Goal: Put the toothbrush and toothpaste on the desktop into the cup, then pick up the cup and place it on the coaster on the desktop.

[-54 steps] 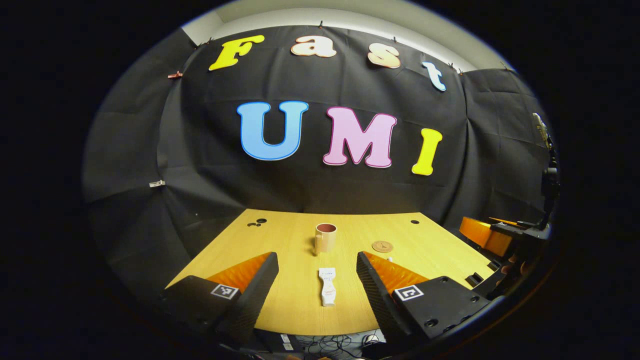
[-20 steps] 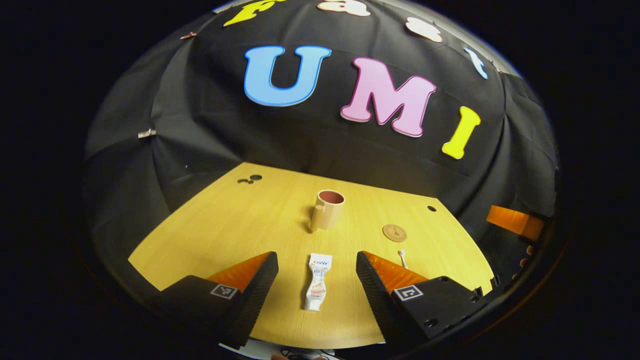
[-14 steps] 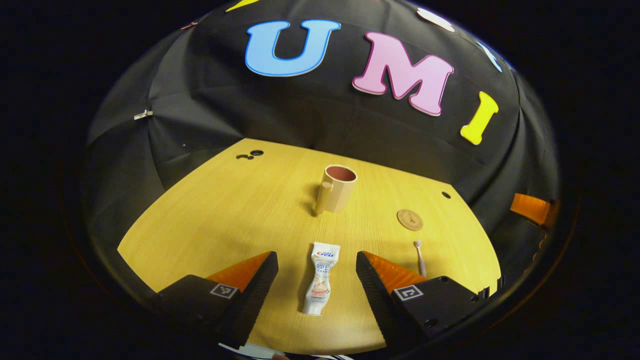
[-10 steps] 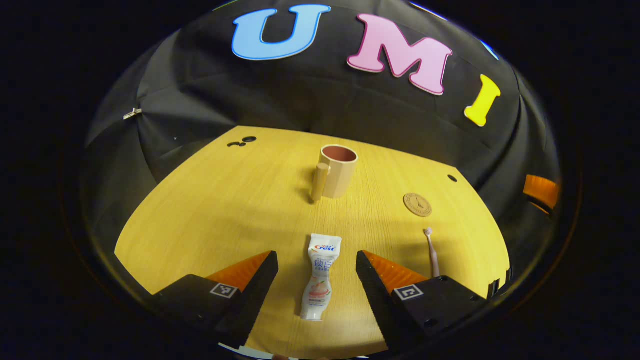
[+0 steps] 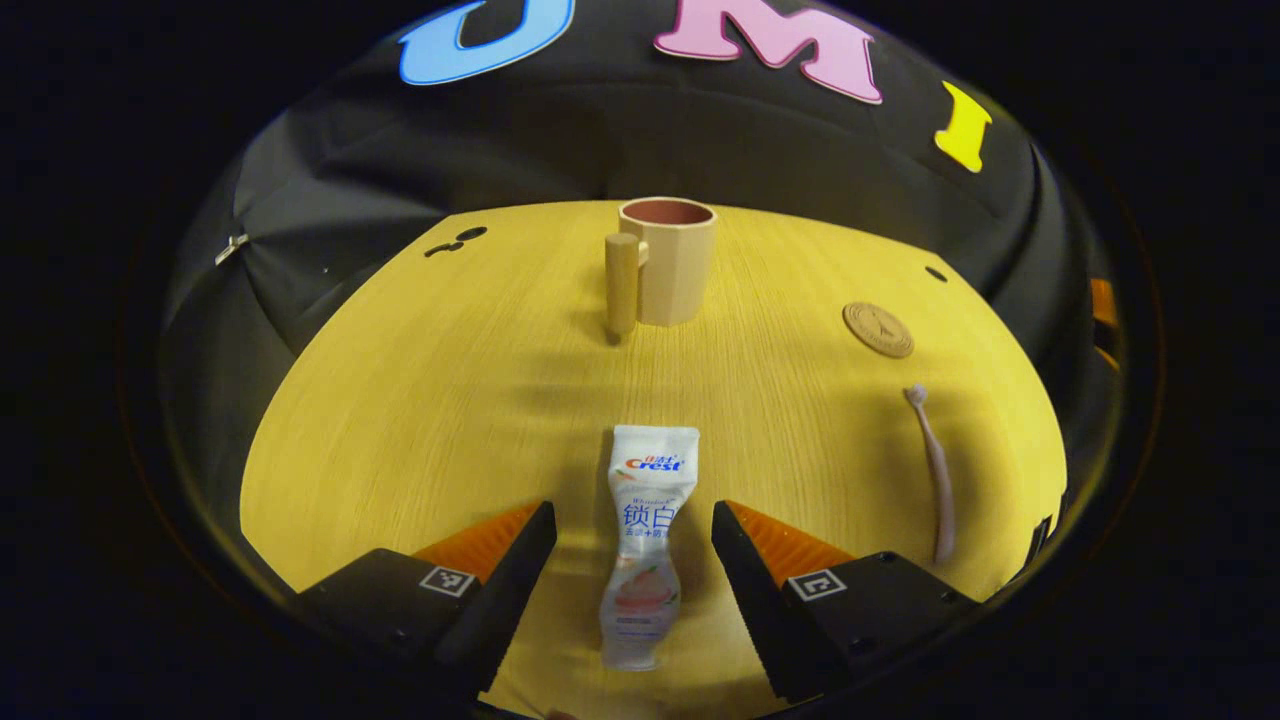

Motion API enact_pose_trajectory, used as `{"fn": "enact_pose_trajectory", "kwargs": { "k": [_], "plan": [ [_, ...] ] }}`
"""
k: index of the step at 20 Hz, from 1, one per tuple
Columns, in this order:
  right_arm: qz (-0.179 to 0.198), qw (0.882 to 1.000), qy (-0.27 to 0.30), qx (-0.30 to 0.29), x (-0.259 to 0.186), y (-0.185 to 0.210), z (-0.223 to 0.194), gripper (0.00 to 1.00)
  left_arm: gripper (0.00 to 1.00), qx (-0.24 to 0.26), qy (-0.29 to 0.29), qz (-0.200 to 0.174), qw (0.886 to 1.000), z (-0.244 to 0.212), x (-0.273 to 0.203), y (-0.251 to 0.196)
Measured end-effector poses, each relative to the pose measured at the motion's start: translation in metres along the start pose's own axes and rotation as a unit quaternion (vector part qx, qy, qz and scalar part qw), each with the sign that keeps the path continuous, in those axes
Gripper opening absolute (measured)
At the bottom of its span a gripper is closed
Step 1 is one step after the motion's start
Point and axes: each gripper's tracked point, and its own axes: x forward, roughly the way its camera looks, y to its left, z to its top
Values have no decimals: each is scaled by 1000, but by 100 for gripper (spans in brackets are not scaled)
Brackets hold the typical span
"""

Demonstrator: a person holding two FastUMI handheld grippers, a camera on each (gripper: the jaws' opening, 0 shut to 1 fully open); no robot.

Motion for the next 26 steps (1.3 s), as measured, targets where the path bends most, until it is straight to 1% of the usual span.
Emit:
{"fn": "enact_pose_trajectory", "kwargs": {
  "k": [2,3,4,5,6,7,8,9,10,12,15,18,20,23,26],
  "plan": [
    [-4,1000,5,2,4,-2,-3,98,97,5,21,1,1000,-12,8,-2],
    [-6,1000,13,0,6,-3,-6,98,95,0,23,-7,1000,-16,9,-5],
    [-6,1000,22,0,5,-3,-11,98,96,-1,13,-10,1000,-13,14,-7],
    [-5,1000,29,-3,4,-1,-15,99,90,5,13,-11,1000,-13,11,-8],
    [-4,999,35,-9,4,0,-19,99,87,11,8,-20,1000,-9,14,-12],
    [-4,999,40,-17,5,-1,-22,99,72,23,3,-25,999,-9,13,-14],
    [-6,999,44,-22,6,-2,-24,99,68,29,2,-30,999,-8,15,-17],
    [-9,998,49,-23,7,-2,-27,99,51,33,-3,-33,999,-8,15,-18],
    [-10,998,55,-19,6,-2,-31,99,55,36,-2,-33,999,-8,15,-19],
    [-9,998,68,-12,9,1,-38,99,39,39,-2,-38,999,-8,16,-20],
    [-6,995,93,-23,15,6,-55,99,32,38,4,-44,998,-8,15,-19],
    [11,995,96,-6,22,16,-62,99,28,23,1,-36,999,-11,10,-18],
    [0,994,109,-14,30,13,-73,99,25,16,-8,-37,999,-14,-1,-21],
    [-27,991,125,-41,40,4,-87,99,24,23,-10,-53,998,-21,-24,-28],
    [-27,987,157,-36,49,9,-108,99,24,1,-17,-69,997,-22,-49,-32]
  ]
}}
